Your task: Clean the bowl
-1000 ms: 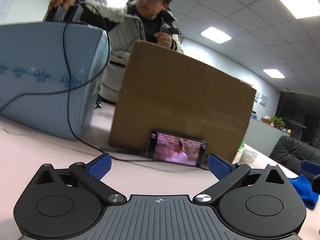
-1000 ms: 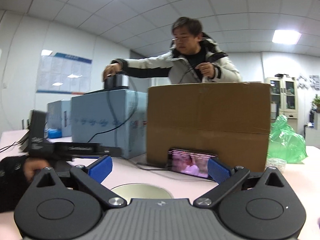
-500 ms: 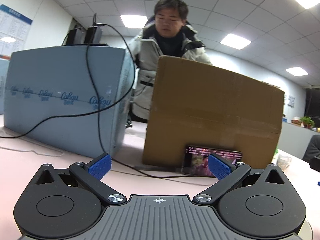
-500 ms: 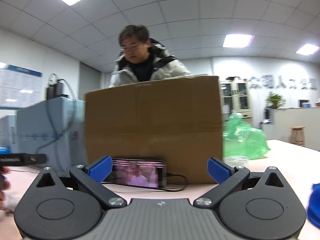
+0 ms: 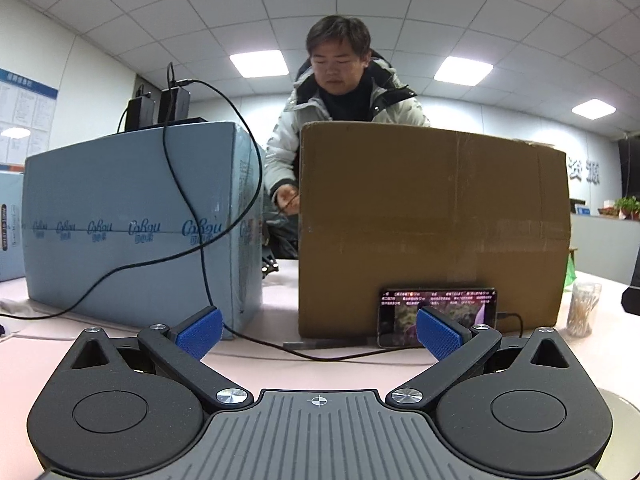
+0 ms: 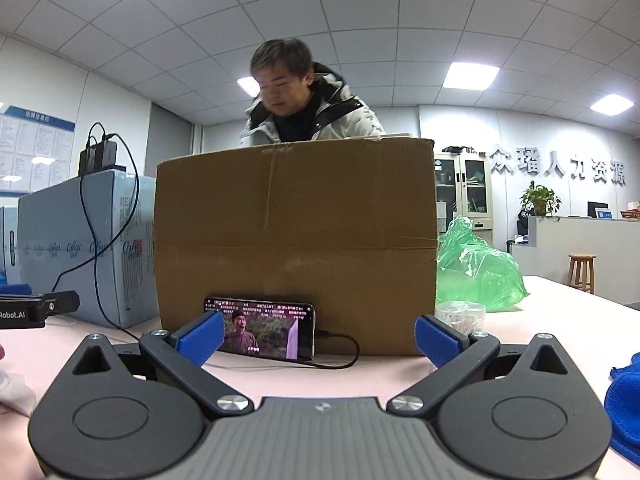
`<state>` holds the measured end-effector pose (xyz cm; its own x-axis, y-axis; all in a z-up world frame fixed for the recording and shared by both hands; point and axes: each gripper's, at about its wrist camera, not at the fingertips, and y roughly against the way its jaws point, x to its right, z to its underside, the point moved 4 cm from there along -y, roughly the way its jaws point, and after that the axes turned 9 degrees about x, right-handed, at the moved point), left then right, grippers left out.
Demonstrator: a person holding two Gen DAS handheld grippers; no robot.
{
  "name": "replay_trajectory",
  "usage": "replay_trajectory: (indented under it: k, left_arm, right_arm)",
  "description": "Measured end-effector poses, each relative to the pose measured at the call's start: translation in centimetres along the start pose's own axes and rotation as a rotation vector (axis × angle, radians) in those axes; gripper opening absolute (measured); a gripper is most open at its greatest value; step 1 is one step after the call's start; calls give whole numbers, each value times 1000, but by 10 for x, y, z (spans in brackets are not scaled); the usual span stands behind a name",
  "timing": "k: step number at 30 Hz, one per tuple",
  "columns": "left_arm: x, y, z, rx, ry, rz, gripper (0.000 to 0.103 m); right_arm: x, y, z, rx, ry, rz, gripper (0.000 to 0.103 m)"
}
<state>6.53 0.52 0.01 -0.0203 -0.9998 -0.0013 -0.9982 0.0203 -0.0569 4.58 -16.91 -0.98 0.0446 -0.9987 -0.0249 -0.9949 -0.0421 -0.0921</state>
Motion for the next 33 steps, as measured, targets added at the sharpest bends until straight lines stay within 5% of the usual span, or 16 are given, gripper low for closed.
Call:
replay_trajectory:
  k: [33]
  left_arm:
    - [2,1,1,9,-15,-10,103]
  right_arm:
    - [5,12,-7,54,-11,65,103]
